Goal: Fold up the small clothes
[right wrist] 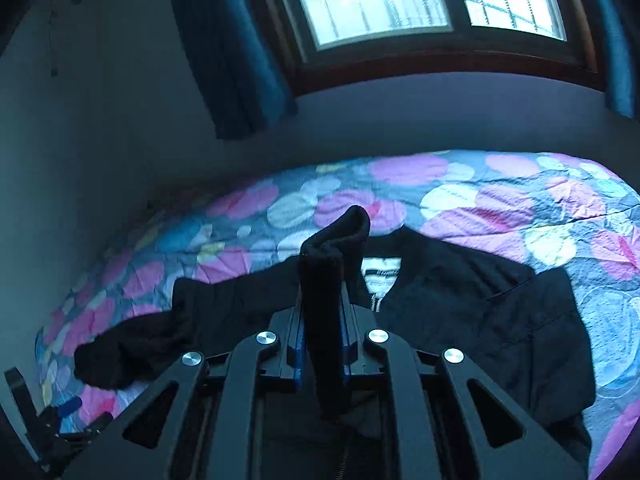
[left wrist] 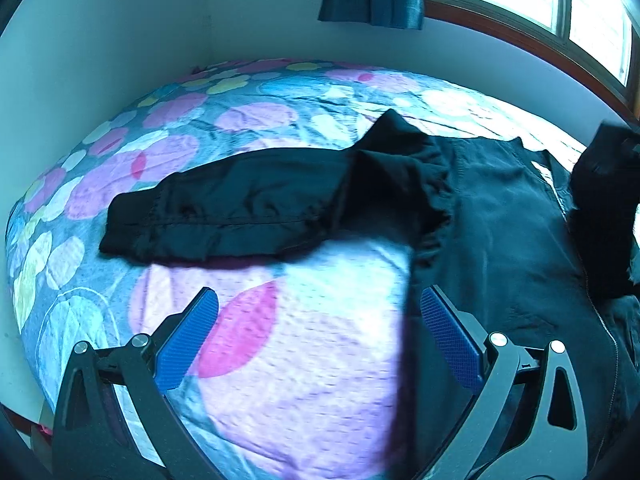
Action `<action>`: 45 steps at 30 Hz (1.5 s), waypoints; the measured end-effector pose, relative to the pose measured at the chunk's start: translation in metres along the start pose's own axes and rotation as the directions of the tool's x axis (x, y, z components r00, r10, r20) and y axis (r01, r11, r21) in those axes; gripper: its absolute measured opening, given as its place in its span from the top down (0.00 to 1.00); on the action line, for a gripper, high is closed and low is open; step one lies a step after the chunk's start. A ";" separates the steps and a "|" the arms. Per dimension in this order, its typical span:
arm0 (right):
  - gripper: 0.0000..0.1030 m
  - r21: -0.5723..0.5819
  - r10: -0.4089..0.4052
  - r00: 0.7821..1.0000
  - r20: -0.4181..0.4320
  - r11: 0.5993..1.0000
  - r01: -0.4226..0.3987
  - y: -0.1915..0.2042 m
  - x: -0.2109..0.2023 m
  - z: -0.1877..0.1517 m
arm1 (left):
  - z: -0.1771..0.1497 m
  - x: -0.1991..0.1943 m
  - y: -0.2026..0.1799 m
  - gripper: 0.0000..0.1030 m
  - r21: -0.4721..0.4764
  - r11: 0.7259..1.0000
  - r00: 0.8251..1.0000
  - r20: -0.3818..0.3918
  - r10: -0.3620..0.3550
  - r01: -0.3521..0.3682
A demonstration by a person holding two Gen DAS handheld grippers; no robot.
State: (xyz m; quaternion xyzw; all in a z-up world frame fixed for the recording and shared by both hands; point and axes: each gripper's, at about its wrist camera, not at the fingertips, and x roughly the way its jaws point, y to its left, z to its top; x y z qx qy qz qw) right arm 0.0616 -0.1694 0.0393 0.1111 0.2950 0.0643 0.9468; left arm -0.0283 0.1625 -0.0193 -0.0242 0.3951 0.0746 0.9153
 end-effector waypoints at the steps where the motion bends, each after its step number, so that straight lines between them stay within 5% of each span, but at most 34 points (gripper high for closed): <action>1: 0.87 -0.015 0.002 0.999 -0.034 1.000 -0.003 0.005 0.013 -0.007 | -0.001 0.001 0.004 0.02 -0.010 1.000 1.000 -0.005 -0.004 0.004; 16: 0.75 -0.075 0.098 0.950 -0.296 0.989 -0.125 0.047 0.084 -0.060 | -0.008 0.022 0.025 0.02 -0.075 0.997 0.998 -0.052 -0.027 0.023; 20: 0.49 -0.012 0.189 0.913 -0.360 0.978 -0.207 0.050 0.096 -0.068 | -0.009 0.022 0.027 0.02 -0.073 0.997 0.999 -0.048 -0.022 0.018; 22: 0.35 0.044 0.271 0.861 -0.431 0.959 -0.280 0.053 0.108 -0.077 | -0.009 0.022 0.029 0.02 -0.078 0.997 0.998 -0.049 -0.027 0.023; 26: 0.31 -0.030 0.252 0.873 -0.418 0.956 -0.291 0.064 0.104 -0.082 | -0.008 0.019 0.039 0.02 -0.111 0.992 0.997 -0.055 -0.062 0.055; 31: 0.30 0.012 0.297 0.873 -0.387 0.948 -0.317 0.059 0.101 -0.088 | -0.007 0.006 0.077 0.02 -0.192 0.975 0.992 -0.031 -0.121 0.113; 36: 0.28 0.035 0.326 0.869 -0.372 0.941 -0.338 0.055 0.100 -0.087 | -0.011 0.011 0.134 0.02 -0.350 0.923 0.985 -0.010 -0.174 0.160; 42: 0.26 0.021 0.322 0.874 -0.363 0.941 -0.338 0.058 0.099 -0.088 | -0.004 0.049 0.192 0.02 -0.551 0.776 0.943 0.065 -0.328 0.307; 45: 0.26 0.016 0.322 0.877 -0.357 0.941 -0.339 0.057 0.098 -0.088 | 0.012 0.067 0.208 0.02 -0.592 0.736 0.935 0.095 -0.341 0.328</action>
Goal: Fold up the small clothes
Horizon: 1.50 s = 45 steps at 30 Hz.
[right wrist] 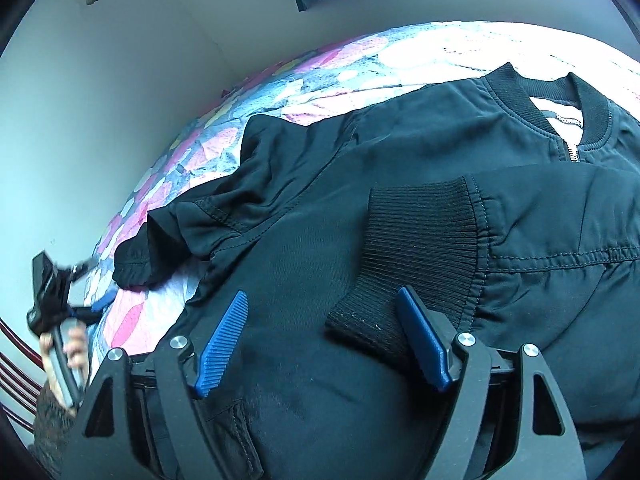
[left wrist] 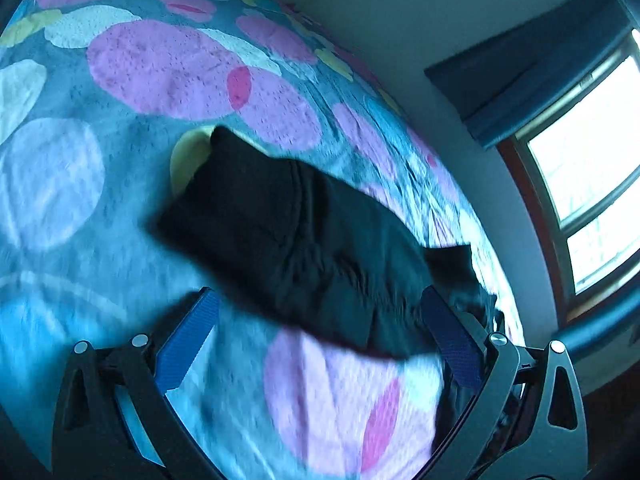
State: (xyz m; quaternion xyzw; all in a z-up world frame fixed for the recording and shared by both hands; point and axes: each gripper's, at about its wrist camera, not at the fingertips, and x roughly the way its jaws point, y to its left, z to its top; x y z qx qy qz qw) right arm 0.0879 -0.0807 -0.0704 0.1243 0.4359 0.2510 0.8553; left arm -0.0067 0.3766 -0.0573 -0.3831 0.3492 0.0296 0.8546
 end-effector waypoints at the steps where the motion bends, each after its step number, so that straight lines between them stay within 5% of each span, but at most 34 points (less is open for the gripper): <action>1: 0.26 0.000 0.000 1.000 0.002 1.000 0.000 0.000 0.000 0.000 | 0.009 0.008 0.003 0.02 -0.020 1.000 1.000 -0.004 -0.011 0.011; 8: 0.25 0.003 0.006 1.000 0.017 1.000 -0.006 -0.001 -0.001 -0.002 | 0.026 0.022 0.006 0.07 -0.043 0.999 0.999 -0.034 0.016 -0.018; 10: 0.25 0.004 0.007 1.000 0.022 1.000 -0.007 -0.001 -0.002 -0.002 | 0.026 0.018 0.011 0.45 -0.098 0.990 0.995 -0.023 0.099 -0.100; 12: 0.25 0.005 0.006 1.000 0.024 1.000 -0.006 -0.001 -0.001 -0.002 | 0.027 0.014 0.016 0.66 -0.152 0.976 0.988 -0.016 0.157 -0.157; 18: 0.25 0.013 0.016 0.999 0.033 1.000 -0.016 -0.002 -0.003 -0.002 | 0.030 0.006 0.000 0.88 -0.104 0.964 0.967 0.038 0.251 -0.246; 22: 0.25 0.014 0.018 0.999 0.036 1.000 -0.018 -0.003 -0.003 -0.002 | 0.052 -0.031 -0.017 0.89 -0.053 0.942 0.920 0.203 0.335 -0.331; 24: 0.25 0.016 0.020 0.999 0.036 1.000 -0.020 -0.004 -0.003 -0.002 | 0.059 -0.036 -0.025 0.89 -0.024 0.948 0.926 0.208 0.315 -0.317; 30: 0.25 0.049 0.044 0.998 0.042 0.998 -0.046 -0.009 -0.010 -0.001 | 0.055 -0.044 -0.100 0.89 0.178 0.904 0.895 0.305 0.325 -0.389; 35: 0.25 0.122 0.060 0.996 0.065 0.990 -0.067 -0.020 -0.037 -0.001 | 0.032 -0.044 -0.197 0.89 0.370 0.877 0.927 0.326 0.187 -0.307; 45: 0.25 0.153 -0.001 0.982 0.187 0.988 -0.028 -0.058 -0.130 -0.025 | -0.088 0.008 -0.387 0.89 0.700 0.702 0.977 0.213 -0.030 -0.132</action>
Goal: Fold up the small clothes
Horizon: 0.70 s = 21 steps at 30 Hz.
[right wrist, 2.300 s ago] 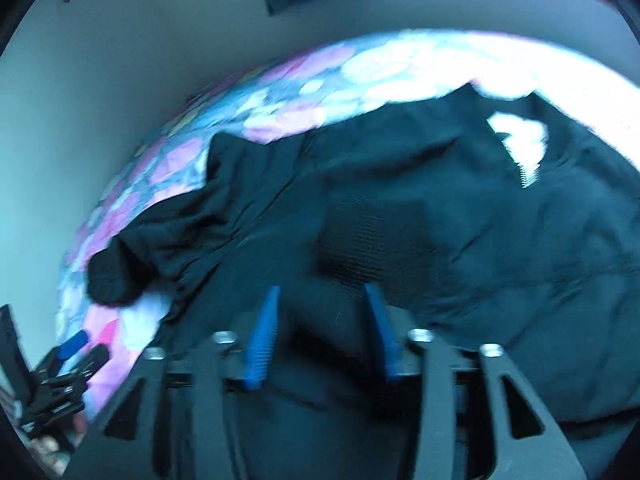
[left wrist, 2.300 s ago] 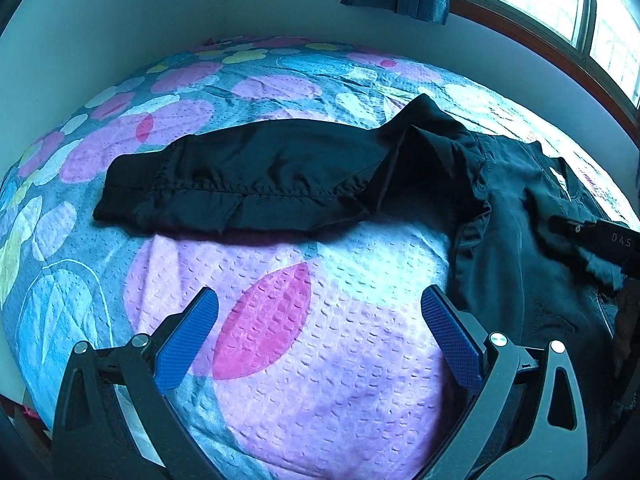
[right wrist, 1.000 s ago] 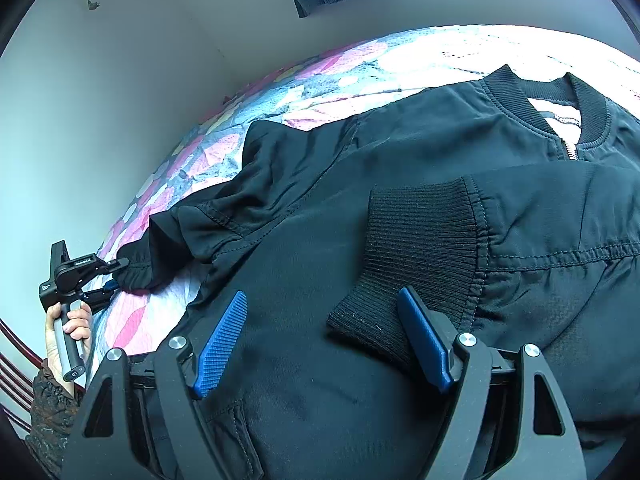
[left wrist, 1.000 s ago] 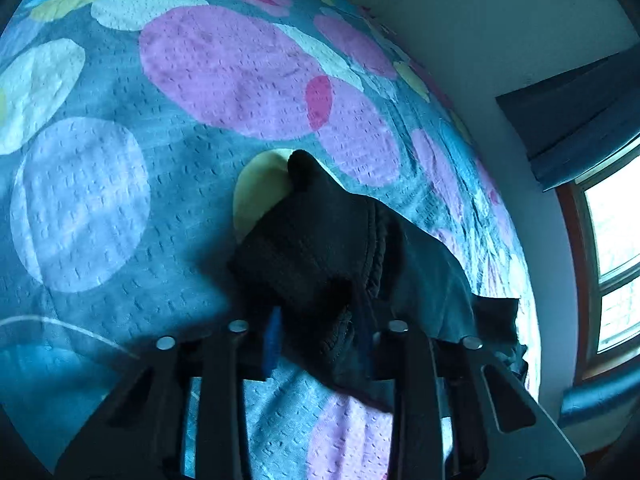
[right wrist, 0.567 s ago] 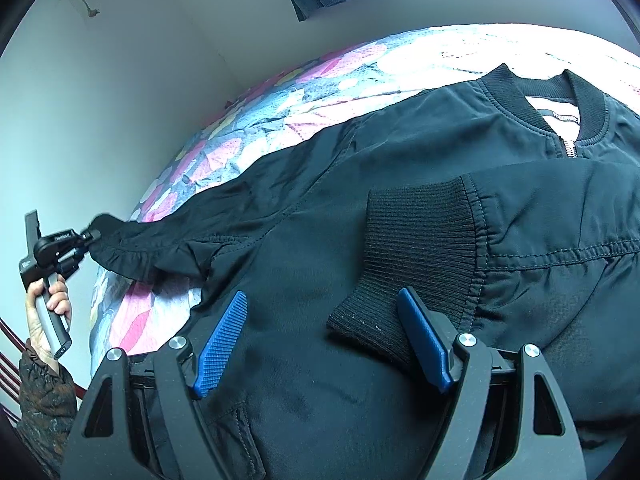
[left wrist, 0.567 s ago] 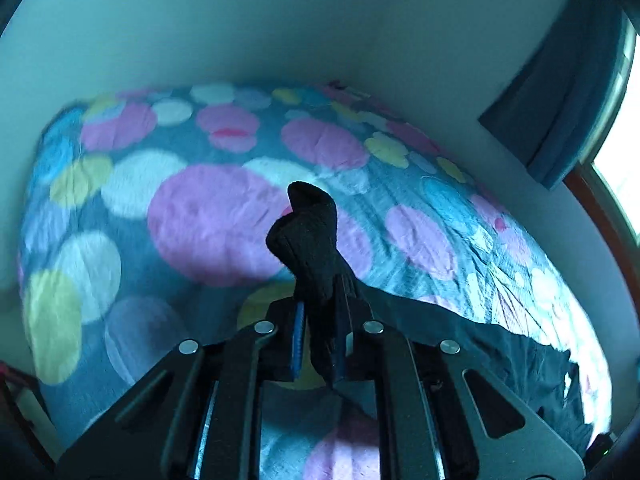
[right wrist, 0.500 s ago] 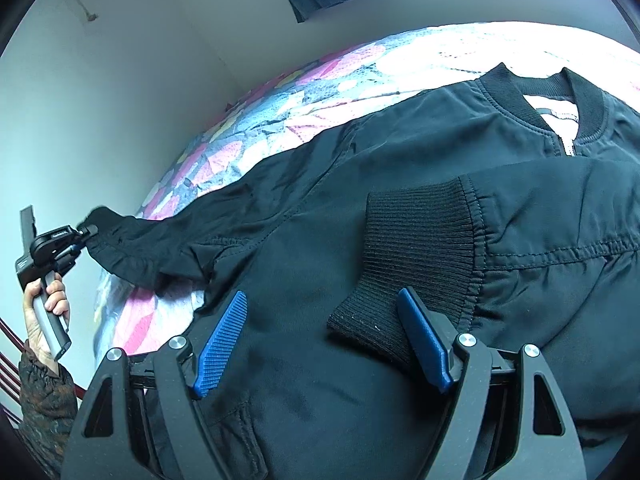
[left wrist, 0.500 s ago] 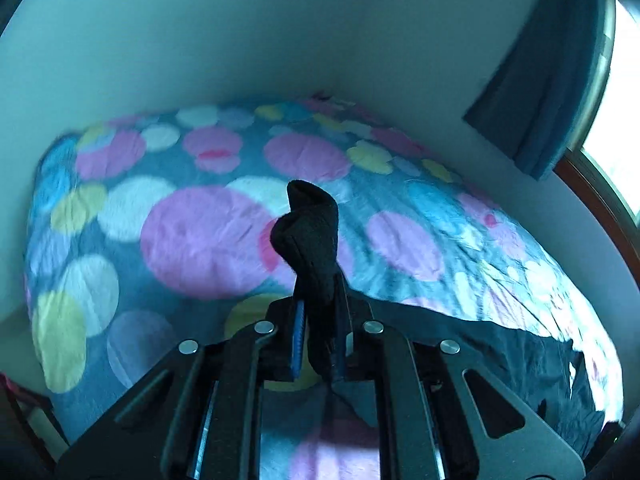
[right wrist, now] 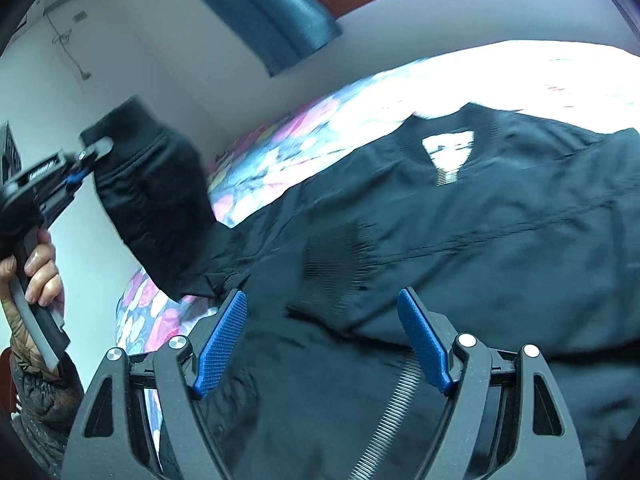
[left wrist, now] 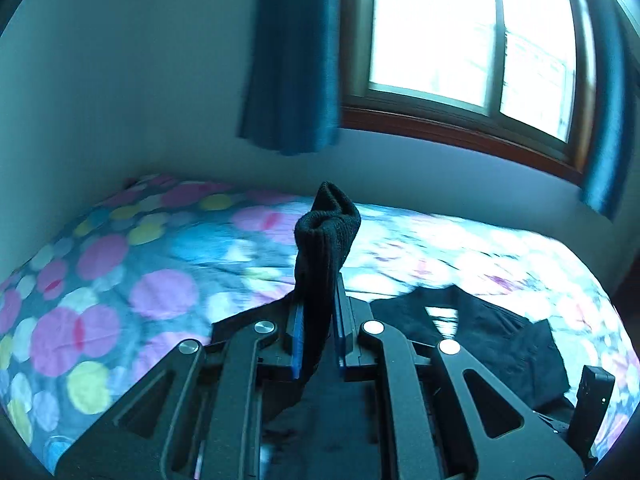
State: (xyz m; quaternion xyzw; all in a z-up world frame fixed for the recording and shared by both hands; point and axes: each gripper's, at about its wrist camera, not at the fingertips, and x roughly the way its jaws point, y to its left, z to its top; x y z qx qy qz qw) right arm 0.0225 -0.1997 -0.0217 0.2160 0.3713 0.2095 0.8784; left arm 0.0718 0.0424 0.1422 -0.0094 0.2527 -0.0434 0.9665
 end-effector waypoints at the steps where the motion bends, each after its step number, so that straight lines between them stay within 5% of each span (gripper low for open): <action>1: 0.25 0.010 -0.012 1.000 0.014 1.000 0.012 -0.009 -0.010 0.000 | -0.005 0.008 -0.026 0.89 0.023 0.999 0.999 -0.014 -0.029 0.030; 9: 0.25 0.201 -0.067 0.997 0.044 0.978 0.057 -0.093 -0.053 -0.011 | -0.086 0.090 -0.157 0.87 0.167 0.976 0.971 -0.216 -0.105 0.142; 12: 0.25 0.283 -0.043 0.998 0.042 0.959 0.030 -0.117 -0.054 -0.017 | -0.115 0.103 -0.192 0.59 0.223 0.956 0.950 -0.288 -0.123 0.192; 16: 0.25 0.324 0.004 0.999 0.049 0.946 -0.019 -0.127 -0.054 -0.020 | -0.118 0.071 -0.189 0.42 0.237 0.939 0.948 -0.257 -0.188 0.250; 21: 0.25 0.337 0.075 0.996 0.050 0.937 -0.087 -0.124 -0.052 -0.015 | -0.097 0.018 -0.131 0.25 0.140 0.952 0.957 -0.139 -0.253 0.272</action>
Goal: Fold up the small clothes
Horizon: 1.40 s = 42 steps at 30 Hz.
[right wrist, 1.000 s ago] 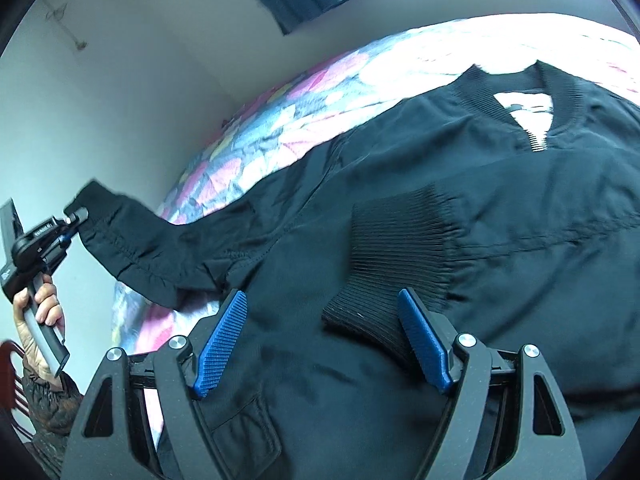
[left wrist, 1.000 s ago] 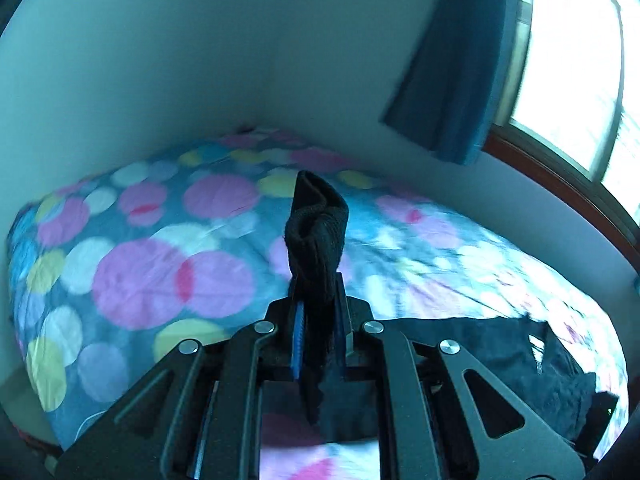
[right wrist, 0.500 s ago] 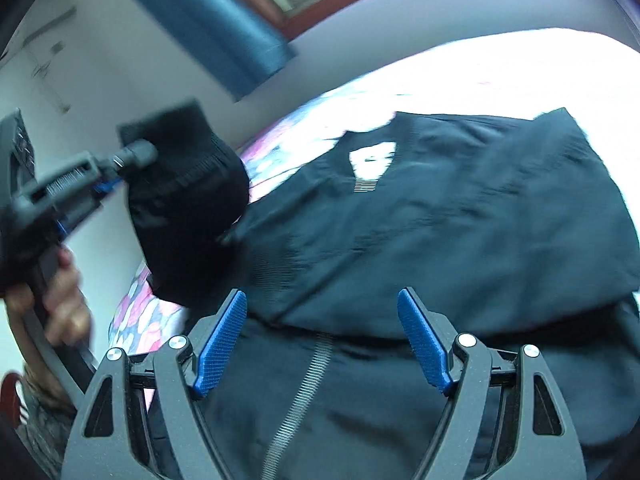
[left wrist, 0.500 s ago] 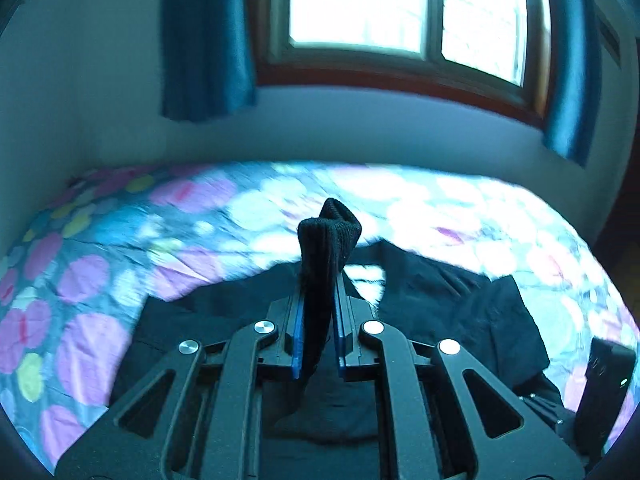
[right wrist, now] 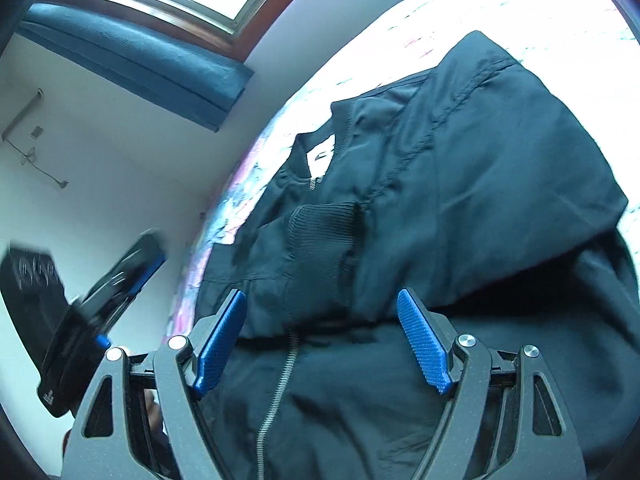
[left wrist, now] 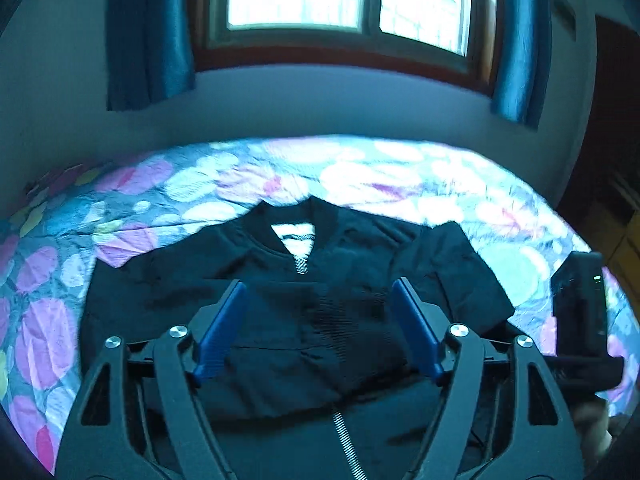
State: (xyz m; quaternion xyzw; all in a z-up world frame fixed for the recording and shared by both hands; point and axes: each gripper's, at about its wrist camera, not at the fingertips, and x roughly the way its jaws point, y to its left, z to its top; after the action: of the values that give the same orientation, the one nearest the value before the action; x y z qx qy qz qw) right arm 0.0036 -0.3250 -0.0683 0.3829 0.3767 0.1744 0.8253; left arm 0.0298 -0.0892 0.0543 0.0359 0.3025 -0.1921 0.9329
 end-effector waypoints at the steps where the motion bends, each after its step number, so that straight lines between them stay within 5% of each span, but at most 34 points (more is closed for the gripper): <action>1: 0.25 0.003 0.014 1.000 -0.009 1.000 -0.014 0.002 0.003 0.001 | -0.002 -0.013 0.015 0.23 -0.026 1.000 1.000 0.017 0.010 -0.010; 6: 0.25 0.002 -0.043 0.998 -0.038 0.999 0.043 0.010 0.016 0.002 | -0.029 -0.034 0.084 0.20 -0.078 0.987 0.990 0.010 0.143 -0.141; 13: 0.25 0.007 -0.104 0.989 -0.106 0.994 0.105 0.015 0.045 0.011 | -0.092 -0.021 0.170 0.20 -0.114 0.925 0.925 -0.168 0.341 -0.362; 16: 0.29 -0.033 -0.159 0.980 -0.123 0.987 0.156 0.021 0.057 0.010 | -0.104 -0.018 0.188 0.20 -0.144 0.912 0.912 -0.209 0.353 -0.385; 18: 0.58 -0.098 -0.250 0.962 -0.108 0.966 0.239 0.028 0.061 0.009 | -0.105 -0.013 0.193 0.20 -0.150 0.908 0.908 -0.220 0.355 -0.391; 24: 0.84 -0.164 -0.286 0.956 -0.059 0.948 0.274 0.039 0.054 0.010 | -0.101 0.013 0.198 0.20 -0.120 0.895 0.882 -0.266 0.389 -0.430; 28: 0.90 -0.160 -0.231 0.971 0.063 0.958 0.238 0.049 0.017 0.022 | -0.103 0.019 0.203 0.20 -0.133 0.892 0.878 -0.288 0.382 -0.432; 31: 0.90 -0.171 -0.287 0.948 0.138 0.936 0.308 0.044 -0.002 0.026 | -0.101 0.020 0.207 0.19 -0.145 0.885 0.875 -0.286 0.390 -0.442; 38: 0.90 -0.080 -0.360 0.931 0.062 0.928 0.364 -0.013 0.009 0.022 | -0.104 0.032 0.212 0.15 -0.148 0.879 0.862 -0.324 0.389 -0.453; 42: 0.90 -0.090 -0.365 0.925 0.103 0.923 0.374 -0.008 0.006 0.023 | -0.106 0.033 0.218 0.12 -0.177 0.876 0.863 -0.339 0.374 -0.449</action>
State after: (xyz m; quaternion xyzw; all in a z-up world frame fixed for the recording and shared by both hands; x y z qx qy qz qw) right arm 0.0242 -0.3383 -0.0676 0.2668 0.3972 0.0196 0.8779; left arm 0.0788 0.1206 -0.0622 0.0107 0.4447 0.0600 0.8936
